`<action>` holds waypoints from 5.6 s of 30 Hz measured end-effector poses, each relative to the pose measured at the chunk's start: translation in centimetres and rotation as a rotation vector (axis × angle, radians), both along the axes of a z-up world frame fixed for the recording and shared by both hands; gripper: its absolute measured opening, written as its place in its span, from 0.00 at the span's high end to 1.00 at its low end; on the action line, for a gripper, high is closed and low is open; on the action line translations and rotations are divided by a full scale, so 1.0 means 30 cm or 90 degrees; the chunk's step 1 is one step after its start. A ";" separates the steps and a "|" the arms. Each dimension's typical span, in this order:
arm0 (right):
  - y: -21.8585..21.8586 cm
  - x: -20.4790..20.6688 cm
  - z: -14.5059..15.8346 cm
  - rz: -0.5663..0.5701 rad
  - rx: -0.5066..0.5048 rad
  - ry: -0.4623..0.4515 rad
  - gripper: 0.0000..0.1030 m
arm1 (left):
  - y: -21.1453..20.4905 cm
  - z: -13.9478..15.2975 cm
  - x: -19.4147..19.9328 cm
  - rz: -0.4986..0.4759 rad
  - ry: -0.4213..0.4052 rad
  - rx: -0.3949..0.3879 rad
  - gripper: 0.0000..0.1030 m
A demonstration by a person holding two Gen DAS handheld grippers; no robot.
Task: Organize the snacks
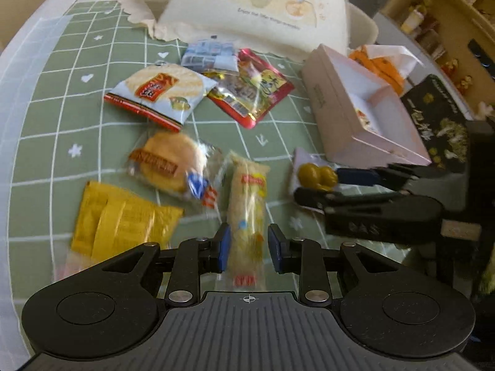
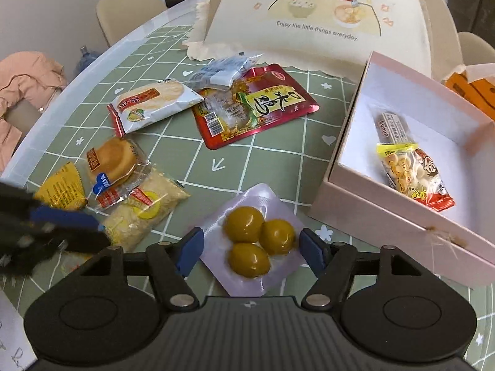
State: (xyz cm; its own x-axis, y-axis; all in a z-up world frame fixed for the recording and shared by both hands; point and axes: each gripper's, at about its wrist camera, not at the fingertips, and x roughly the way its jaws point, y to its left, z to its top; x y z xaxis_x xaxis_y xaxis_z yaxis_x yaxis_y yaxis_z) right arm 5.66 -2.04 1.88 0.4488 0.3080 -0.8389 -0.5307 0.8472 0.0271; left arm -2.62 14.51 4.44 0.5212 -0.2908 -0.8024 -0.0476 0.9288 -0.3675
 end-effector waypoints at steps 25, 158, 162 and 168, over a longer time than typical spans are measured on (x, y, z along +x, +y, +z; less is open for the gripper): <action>-0.249 -0.249 0.037 -0.027 -0.060 -0.006 0.33 | 0.164 0.068 -0.213 0.155 -0.065 0.101 0.70; -0.414 0.249 0.310 -0.183 0.080 -0.049 0.36 | 0.144 0.125 0.080 0.174 -0.097 0.021 0.57; -0.396 0.068 0.337 -0.146 0.068 -0.065 0.35 | 0.169 0.119 0.260 0.142 -0.106 -0.028 0.57; -0.418 -0.122 0.291 -0.135 0.042 -0.049 0.35 | 0.167 0.077 0.585 0.147 -0.108 0.032 0.57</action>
